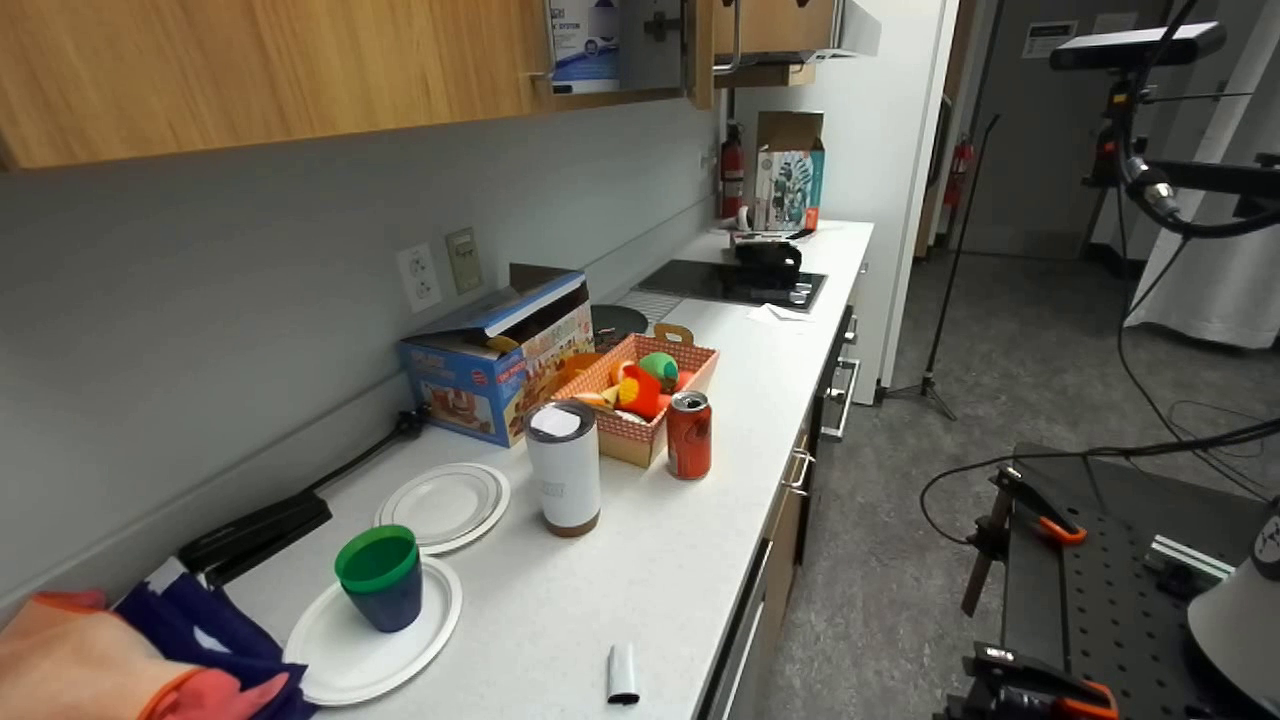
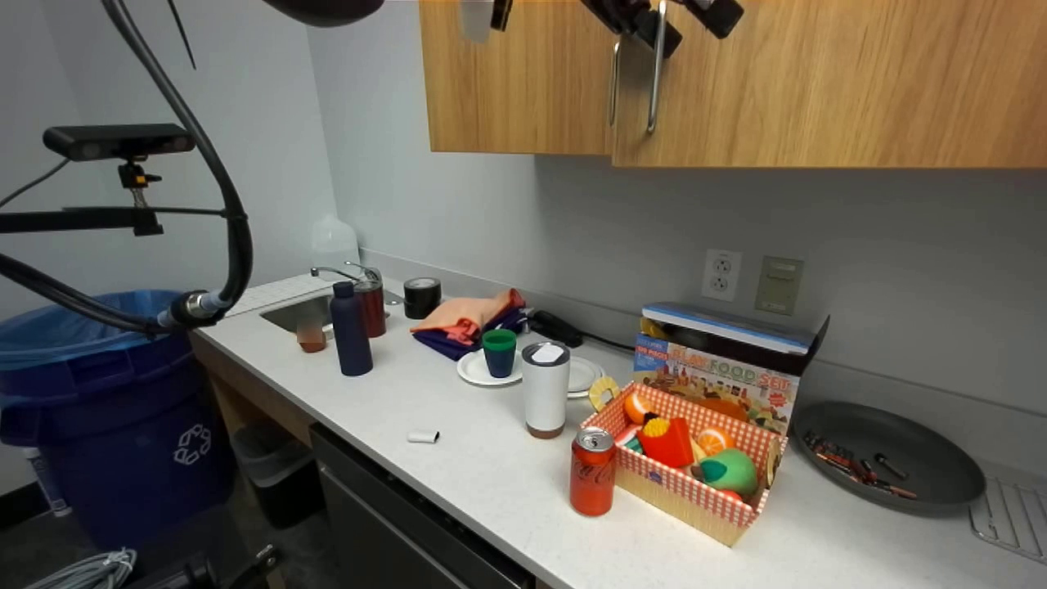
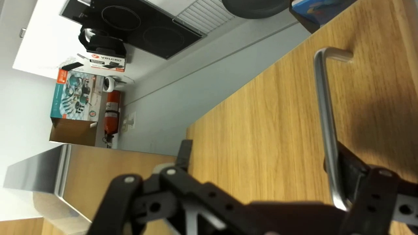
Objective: Open the top cabinet drawer on the right
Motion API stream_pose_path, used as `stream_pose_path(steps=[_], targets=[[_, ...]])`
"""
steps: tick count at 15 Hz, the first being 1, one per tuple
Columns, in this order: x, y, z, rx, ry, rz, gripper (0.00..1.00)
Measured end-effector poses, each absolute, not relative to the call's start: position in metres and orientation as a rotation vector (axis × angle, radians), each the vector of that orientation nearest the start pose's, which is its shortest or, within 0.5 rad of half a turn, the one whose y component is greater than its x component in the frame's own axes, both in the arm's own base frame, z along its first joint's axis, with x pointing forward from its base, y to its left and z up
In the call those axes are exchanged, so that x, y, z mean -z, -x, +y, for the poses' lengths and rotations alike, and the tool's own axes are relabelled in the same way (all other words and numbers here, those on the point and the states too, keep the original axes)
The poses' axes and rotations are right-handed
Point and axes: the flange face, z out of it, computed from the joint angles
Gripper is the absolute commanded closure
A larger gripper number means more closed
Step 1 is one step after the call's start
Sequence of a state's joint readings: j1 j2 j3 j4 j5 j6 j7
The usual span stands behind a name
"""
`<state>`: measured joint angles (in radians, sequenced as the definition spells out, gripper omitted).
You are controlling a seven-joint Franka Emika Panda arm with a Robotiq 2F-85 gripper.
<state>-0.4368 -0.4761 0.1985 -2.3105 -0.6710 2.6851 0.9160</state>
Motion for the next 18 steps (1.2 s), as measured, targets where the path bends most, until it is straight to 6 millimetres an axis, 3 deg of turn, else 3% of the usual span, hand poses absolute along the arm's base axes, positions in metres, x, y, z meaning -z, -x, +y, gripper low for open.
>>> stream_pose_path(steps=[7,18], targets=[[-0.599,-0.455,-0.061,1.779,2.853,1.022,0.0],[-0.595,-0.456,-0.053,1.839,2.85,1.004,0.0]])
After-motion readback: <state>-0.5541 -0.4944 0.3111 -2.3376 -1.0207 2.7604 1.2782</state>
